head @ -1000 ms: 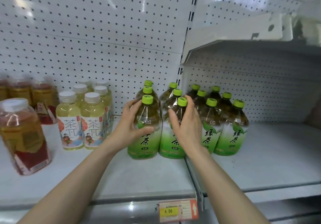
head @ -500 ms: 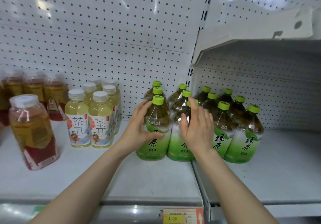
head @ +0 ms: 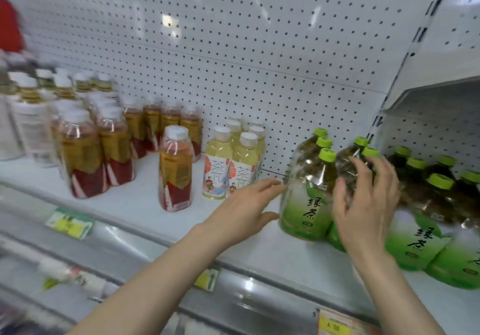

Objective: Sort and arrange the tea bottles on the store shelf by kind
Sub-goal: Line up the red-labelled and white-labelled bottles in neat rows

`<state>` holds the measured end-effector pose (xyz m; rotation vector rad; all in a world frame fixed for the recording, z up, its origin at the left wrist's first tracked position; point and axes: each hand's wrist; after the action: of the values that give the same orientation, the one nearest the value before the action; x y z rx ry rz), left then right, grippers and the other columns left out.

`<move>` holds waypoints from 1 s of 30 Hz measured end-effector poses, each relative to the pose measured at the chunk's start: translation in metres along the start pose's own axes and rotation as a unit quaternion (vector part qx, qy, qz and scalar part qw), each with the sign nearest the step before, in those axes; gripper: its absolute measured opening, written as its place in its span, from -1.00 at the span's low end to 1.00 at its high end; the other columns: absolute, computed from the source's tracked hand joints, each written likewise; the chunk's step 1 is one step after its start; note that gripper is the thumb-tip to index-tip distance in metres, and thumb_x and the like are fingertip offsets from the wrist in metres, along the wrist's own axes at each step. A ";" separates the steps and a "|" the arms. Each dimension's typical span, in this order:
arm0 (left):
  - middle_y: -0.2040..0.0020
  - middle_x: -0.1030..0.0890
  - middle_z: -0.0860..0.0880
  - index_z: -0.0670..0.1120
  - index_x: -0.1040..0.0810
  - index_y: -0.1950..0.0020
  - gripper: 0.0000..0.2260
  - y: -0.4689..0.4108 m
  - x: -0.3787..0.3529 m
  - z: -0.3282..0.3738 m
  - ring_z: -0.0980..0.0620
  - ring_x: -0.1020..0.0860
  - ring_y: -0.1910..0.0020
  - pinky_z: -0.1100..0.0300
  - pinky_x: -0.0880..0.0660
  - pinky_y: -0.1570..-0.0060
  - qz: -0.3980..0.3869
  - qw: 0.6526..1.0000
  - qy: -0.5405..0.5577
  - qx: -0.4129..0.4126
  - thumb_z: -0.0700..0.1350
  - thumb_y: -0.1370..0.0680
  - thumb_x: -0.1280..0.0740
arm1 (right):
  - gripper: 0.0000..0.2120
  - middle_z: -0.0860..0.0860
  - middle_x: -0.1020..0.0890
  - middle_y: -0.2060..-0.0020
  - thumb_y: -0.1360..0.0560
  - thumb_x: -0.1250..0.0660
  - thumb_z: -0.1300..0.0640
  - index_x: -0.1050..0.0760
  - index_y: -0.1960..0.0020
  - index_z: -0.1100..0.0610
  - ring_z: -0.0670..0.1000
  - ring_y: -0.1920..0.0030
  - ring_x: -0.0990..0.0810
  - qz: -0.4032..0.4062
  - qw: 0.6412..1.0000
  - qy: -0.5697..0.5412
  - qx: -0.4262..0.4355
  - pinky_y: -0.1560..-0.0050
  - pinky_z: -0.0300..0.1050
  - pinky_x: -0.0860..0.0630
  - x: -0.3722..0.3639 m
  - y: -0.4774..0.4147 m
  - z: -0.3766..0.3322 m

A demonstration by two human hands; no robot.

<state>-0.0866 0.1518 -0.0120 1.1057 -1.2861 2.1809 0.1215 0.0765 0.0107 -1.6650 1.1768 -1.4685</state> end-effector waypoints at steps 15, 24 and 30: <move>-0.18 -0.61 0.01 -0.05 -0.64 -0.19 -0.76 0.187 0.210 -0.197 0.03 -0.57 -0.13 0.19 -0.50 -0.08 0.143 0.980 -0.131 0.043 -0.11 -0.54 -0.32 | -0.37 0.10 -0.42 -0.39 -0.53 -0.22 -0.30 -0.23 -0.48 -0.02 0.16 -0.37 -0.42 -0.252 0.965 -0.059 -0.046 -0.24 0.14 -0.44 -0.091 -0.010 -0.290; -0.29 -0.54 -0.01 -0.01 -0.54 -0.33 -0.64 0.178 0.279 -0.264 -0.03 -0.48 -0.28 0.08 -0.38 -0.22 0.148 0.980 -0.090 0.095 -0.14 -0.53 -0.38 | -0.35 0.07 -0.57 -0.25 -0.45 -0.46 -0.08 -0.31 -0.45 0.03 0.09 -0.10 -0.57 -0.341 0.922 -0.088 -0.160 -0.09 0.10 -0.57 -0.103 -0.044 -0.313; -0.34 -0.51 -0.03 0.02 -0.51 -0.36 -0.63 0.140 0.285 -0.291 -0.02 -0.43 -0.34 0.12 -0.31 -0.26 0.127 0.982 -0.086 0.114 0.05 -0.57 -0.27 | -0.38 0.04 -0.59 -0.17 -0.48 -0.46 0.00 -0.35 -0.48 0.01 0.01 -0.03 -0.54 -0.336 0.921 -0.147 -0.134 0.08 -0.14 -0.48 -0.155 -0.064 -0.337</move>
<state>-0.4820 0.3100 0.0526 1.3061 -1.3374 2.5193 -0.1915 0.2786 0.0658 -2.5520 0.6795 -1.3881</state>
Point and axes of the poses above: each hand's wrist, its own y-axis away from the middle knuckle, its own x-axis out of the back of the hand, z = x × y
